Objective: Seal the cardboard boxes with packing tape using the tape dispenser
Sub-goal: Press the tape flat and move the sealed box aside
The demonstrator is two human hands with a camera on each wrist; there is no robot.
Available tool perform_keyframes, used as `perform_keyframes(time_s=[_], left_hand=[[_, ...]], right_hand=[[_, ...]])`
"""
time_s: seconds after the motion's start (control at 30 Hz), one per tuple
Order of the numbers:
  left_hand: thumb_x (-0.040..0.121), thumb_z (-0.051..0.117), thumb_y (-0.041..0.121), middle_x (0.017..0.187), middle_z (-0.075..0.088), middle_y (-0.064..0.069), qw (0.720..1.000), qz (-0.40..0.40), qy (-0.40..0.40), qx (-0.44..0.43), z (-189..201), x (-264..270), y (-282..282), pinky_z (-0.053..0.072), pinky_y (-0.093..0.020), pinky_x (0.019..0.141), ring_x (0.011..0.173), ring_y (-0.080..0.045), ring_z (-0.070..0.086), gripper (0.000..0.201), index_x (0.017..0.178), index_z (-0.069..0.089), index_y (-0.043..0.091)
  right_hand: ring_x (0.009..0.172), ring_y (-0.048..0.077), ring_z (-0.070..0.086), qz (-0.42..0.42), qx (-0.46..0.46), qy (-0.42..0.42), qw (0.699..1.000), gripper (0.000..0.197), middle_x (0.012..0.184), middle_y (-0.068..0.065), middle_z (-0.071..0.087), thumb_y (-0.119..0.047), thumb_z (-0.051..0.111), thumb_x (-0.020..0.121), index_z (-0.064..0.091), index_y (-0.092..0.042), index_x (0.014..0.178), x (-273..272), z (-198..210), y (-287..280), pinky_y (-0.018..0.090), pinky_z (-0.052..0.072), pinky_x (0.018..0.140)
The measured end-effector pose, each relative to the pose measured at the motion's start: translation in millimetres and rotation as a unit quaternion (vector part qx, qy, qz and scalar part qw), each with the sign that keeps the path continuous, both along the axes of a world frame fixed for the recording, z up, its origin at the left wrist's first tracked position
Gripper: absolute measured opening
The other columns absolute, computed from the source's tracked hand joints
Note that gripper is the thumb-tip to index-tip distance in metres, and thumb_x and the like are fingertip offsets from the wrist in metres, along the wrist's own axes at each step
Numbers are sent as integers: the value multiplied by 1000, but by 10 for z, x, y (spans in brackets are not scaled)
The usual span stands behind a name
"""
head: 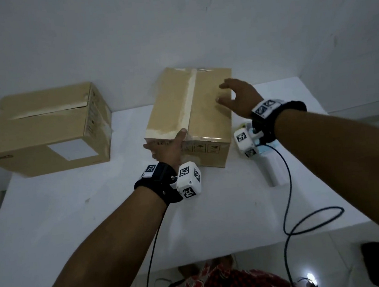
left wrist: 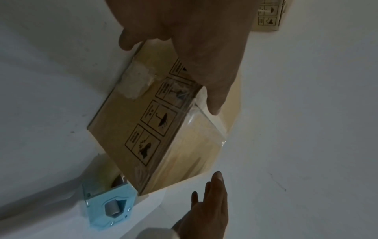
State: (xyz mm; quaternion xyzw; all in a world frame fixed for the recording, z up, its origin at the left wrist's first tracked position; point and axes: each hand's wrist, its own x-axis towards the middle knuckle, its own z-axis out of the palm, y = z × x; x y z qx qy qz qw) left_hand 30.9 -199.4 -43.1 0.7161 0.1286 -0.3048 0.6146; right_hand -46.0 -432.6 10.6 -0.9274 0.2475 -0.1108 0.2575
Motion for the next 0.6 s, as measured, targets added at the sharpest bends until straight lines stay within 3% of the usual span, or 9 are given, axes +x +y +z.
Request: perform_keyframes(time_s=[0.07,0.17,0.3,0.37,0.47,0.53,0.6], left_hand=[[40,88,65,163,8,-7,1000,2,18,-5,15,-22,-30,19,-46,119,148,-25,18,167,144,-35,24],[63,84,54,163,5,-7,1000,9,-15,11,-39,-36,-66,26,-49,116,148,-28,18,147,146,-33,23],[71,86,33,161,16,-3,998,46,34,-32,-59,-20,-107,48,-64,90,134,-33,38,141,140,-37,41],[76,83,25,159,21,-3,997,57,46,-39,-18,-40,-109,50,-61,90,129,-32,43,136,141,-35,40],[78,80,29,151,34,-5,999,46,13,-10,-15,-38,-69,50,-54,95,123,-29,49,129,146,-29,34],[70,83,36,146,43,-8,999,52,4,-10,-35,12,-23,50,-53,94,119,-30,54,129,150,-18,35],[63,85,40,143,46,-12,999,50,-13,-5,-56,60,45,51,-53,92,116,-32,56,127,150,-8,34]], right_hand=[[142,25,34,-28,17,49,998,67,156,7,35,-47,62,90,42,-15,145,172,56,-141,35,27,115],[143,26,33,-67,79,55,993,83,159,8,29,-49,67,86,30,-13,151,389,39,-321,35,28,115],[140,29,37,-123,194,43,972,106,157,10,32,-50,78,74,18,-10,153,532,-105,-475,40,36,113],[138,30,40,-136,232,37,963,109,154,11,36,-48,80,73,16,-11,153,529,-179,-500,43,39,110],[135,30,43,-126,287,10,950,109,154,7,36,-43,82,73,13,-18,154,477,-262,-514,47,45,103],[134,29,43,-124,316,10,941,115,156,3,32,-44,83,71,7,-25,156,429,-295,-524,45,50,90],[138,29,38,-119,315,9,942,121,161,-1,22,-44,85,69,2,-27,156,399,-302,-574,44,51,86]])
